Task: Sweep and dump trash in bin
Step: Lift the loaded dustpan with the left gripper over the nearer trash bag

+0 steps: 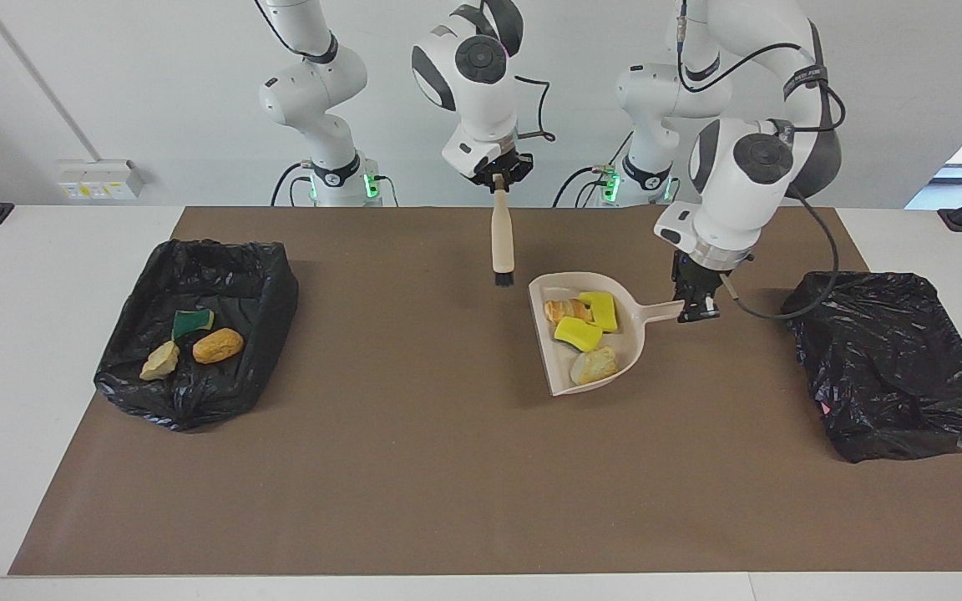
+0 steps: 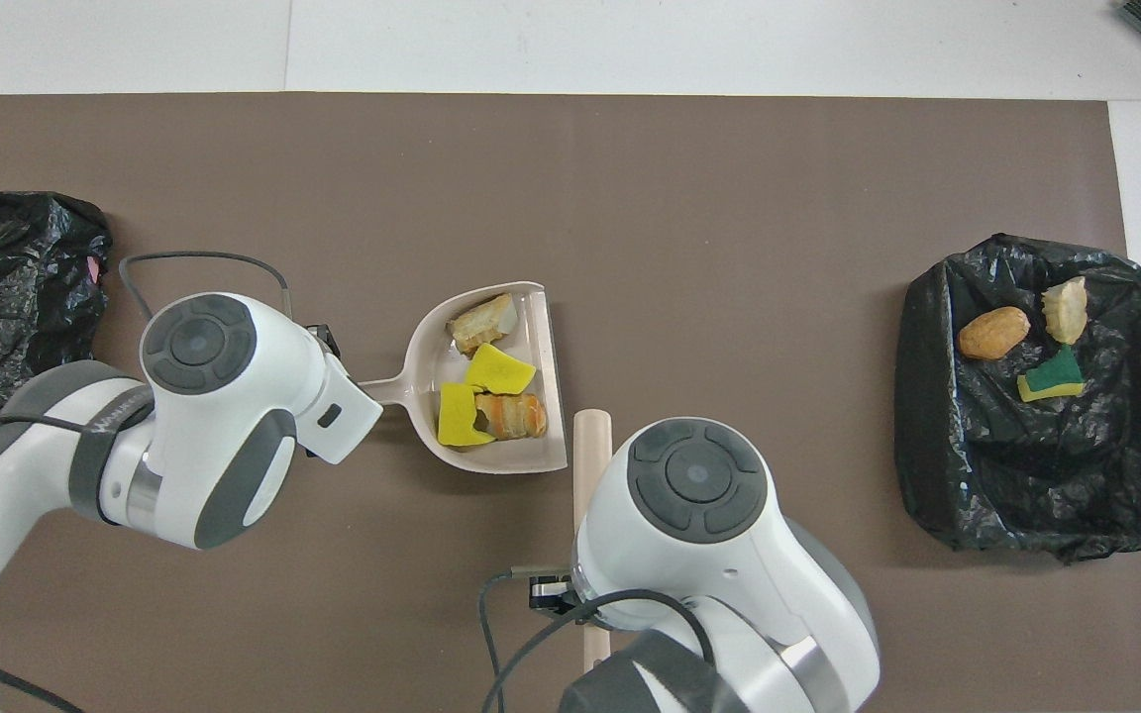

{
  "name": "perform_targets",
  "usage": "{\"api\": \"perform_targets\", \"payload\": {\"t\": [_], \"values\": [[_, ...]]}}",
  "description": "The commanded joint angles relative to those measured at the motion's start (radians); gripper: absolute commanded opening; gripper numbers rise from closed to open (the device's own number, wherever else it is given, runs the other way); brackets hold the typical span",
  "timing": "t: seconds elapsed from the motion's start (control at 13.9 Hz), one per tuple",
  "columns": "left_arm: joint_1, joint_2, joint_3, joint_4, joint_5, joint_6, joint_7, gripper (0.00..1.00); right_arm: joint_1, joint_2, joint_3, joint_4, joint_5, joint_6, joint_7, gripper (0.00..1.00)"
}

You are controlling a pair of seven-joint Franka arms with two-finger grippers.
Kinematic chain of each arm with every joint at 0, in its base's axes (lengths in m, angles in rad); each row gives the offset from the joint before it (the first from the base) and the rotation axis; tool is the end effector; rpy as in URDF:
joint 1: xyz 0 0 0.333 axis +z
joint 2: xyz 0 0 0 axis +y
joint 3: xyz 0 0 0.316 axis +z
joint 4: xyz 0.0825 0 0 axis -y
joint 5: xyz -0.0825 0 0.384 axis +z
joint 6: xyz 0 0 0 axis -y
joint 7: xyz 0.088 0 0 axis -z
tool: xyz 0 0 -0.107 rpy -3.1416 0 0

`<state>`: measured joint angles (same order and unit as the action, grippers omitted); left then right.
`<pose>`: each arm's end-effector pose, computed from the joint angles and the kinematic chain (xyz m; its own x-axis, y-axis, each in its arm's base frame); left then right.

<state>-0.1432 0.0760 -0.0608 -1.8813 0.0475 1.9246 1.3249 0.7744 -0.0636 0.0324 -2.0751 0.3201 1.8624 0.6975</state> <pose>0.5663 -0.1131 0.4638 0.0243 -0.9986 -0.0462 -0.9994 -0.0253 0.0223 0.3404 0.3907 0.4490 0.9522 0.0113 -0.3054 -0.0244 -0.9933 -0.1128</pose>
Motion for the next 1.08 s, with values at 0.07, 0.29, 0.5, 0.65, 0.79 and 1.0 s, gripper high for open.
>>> {"api": "perform_targets", "payload": {"t": [0.07, 0.29, 0.5, 0.65, 0.79, 1.0], "values": [[0.118, 0.085, -0.007, 0.220, -0.017, -0.157, 0.160, 0.00, 0.032, -0.006, -0.002, -0.078, -0.012, 0.095, 0.036, 0.00], [0.209, 0.093, -0.002, 0.268, -0.006, -0.179, 0.253, 0.00, 0.075, 0.054, -0.002, -0.092, -0.012, 0.167, 0.056, 0.00], [0.325, 0.122, 0.001, 0.315, 0.003, -0.180, 0.384, 0.00, 0.109, 0.084, -0.002, -0.143, -0.027, 0.242, 0.062, 0.00], [0.395, 0.151, 0.001, 0.361, 0.055, -0.177, 0.477, 0.00, 0.114, 0.079, -0.002, -0.166, -0.027, 0.265, 0.053, 0.00], [0.474, 0.162, 0.001, 0.383, 0.067, -0.158, 0.592, 0.00, 0.114, 0.087, -0.002, -0.172, -0.027, 0.280, 0.050, 0.00], [0.576, 0.214, 0.001, 0.480, 0.130, -0.139, 0.683, 0.00, 0.115, 0.096, -0.002, -0.184, -0.027, 0.310, 0.050, 0.00]]}}
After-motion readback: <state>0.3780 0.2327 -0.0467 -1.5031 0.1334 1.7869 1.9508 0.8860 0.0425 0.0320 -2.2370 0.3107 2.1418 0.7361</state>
